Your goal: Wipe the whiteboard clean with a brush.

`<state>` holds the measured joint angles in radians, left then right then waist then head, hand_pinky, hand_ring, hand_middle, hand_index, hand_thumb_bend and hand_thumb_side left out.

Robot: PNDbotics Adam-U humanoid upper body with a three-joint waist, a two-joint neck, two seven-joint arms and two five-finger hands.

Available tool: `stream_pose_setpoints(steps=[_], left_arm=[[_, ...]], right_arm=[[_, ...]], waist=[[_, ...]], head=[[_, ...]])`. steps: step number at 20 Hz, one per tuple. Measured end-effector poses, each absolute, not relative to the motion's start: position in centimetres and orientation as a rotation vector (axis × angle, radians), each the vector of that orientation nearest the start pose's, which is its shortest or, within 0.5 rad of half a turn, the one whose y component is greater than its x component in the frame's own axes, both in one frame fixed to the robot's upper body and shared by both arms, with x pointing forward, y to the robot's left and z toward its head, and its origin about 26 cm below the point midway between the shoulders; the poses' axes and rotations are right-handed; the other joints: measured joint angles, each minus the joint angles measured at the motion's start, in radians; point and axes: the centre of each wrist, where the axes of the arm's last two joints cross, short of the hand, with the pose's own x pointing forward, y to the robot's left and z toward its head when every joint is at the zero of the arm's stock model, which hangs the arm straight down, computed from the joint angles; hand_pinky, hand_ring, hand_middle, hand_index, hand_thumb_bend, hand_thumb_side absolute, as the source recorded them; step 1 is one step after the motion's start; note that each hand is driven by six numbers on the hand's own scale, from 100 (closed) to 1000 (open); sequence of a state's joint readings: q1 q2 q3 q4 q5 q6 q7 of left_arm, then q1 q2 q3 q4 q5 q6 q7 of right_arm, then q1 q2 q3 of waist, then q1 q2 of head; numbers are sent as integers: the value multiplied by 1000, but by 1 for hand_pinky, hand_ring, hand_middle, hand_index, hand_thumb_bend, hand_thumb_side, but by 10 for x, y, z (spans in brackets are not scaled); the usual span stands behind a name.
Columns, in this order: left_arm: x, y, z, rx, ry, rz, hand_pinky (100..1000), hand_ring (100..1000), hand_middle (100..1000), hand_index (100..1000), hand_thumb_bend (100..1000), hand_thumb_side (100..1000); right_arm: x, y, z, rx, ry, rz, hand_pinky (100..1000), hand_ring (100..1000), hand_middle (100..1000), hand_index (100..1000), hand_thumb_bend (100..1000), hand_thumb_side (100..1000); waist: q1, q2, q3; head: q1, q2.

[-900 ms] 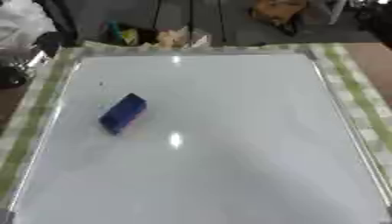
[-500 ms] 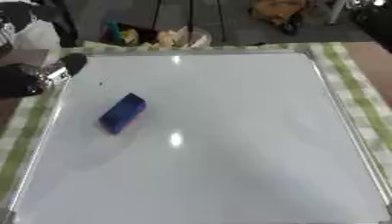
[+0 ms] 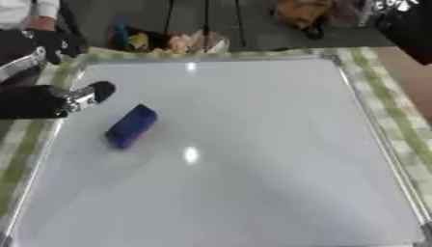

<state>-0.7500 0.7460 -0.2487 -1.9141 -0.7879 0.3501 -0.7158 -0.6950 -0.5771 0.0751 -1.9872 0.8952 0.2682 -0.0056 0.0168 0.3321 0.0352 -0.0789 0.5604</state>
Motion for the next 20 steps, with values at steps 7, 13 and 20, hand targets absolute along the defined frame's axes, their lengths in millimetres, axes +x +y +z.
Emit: stream_pose_setpoints(steps=[7,13,20], left_arm=[[344,222,300,1031,-1375,-1488,746,799,839,998,509,1000],[357,214,286,967,-1362,-1458,731,783,836,1000,527,990],[370,208,270,931,-1333,-1431,662,660,767,991,500,947]], right_arm=[[307,-237,326,1919,2789,-939,809,896,866,853,100,1000],[307,-236,325,1909,2795,-956,809,895,864,850,100,1000],[307,-234,325,1895,2802,-971,810,893,861,847,100,1000]], waist=[[5,3,0],[7,7,-1],[6,11,-1]], head=[[-6,-5],[-7,-9],[-6,-16]])
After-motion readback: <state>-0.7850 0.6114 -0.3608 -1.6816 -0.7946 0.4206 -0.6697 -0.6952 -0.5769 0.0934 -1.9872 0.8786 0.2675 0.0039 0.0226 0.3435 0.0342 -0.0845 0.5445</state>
